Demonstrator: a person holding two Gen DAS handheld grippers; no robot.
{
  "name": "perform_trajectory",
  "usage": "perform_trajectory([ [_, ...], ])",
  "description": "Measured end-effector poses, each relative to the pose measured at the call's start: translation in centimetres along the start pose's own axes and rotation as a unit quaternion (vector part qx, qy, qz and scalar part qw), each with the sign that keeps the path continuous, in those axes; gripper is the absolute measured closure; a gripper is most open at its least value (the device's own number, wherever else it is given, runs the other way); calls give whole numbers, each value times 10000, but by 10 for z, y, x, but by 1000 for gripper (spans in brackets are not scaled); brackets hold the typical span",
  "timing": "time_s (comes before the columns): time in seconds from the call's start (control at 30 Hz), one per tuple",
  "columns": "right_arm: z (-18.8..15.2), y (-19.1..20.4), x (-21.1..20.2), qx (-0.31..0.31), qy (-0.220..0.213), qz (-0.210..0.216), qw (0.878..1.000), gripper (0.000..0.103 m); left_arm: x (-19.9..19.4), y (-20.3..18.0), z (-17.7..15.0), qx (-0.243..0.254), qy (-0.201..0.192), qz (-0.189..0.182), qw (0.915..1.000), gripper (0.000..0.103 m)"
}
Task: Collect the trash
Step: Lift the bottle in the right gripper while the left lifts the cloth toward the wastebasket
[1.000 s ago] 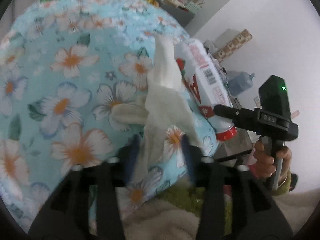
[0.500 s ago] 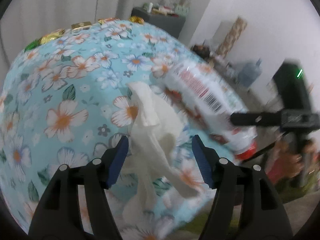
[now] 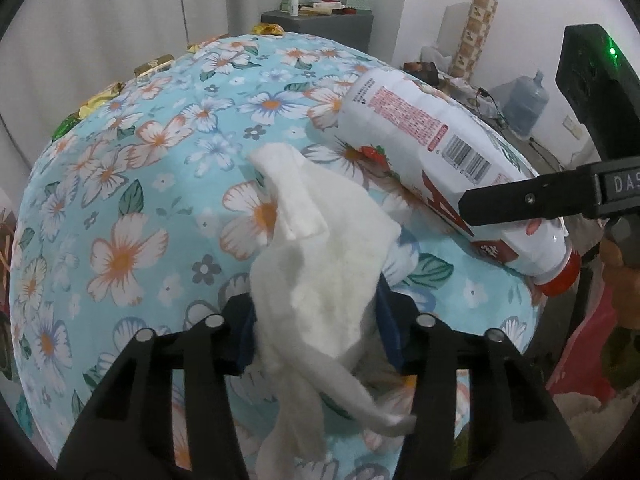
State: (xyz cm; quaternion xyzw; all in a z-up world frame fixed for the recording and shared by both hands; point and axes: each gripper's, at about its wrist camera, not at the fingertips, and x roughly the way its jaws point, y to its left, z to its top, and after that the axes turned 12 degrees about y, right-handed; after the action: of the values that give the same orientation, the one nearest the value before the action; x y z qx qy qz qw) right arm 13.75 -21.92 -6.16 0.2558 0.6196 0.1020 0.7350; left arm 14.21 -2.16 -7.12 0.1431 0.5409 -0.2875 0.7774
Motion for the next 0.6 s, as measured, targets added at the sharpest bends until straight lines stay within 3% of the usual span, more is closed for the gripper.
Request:
perform_trajectory([
  [0.3,-1,-2,0,83,-164,106,9998,37,-1,-4,3,-23,-126,112,9999,79],
  [0.6,-7,-6,-5,168,-235,237,9993,41,-5,-5,4,-71,-231,80,9997,87],
])
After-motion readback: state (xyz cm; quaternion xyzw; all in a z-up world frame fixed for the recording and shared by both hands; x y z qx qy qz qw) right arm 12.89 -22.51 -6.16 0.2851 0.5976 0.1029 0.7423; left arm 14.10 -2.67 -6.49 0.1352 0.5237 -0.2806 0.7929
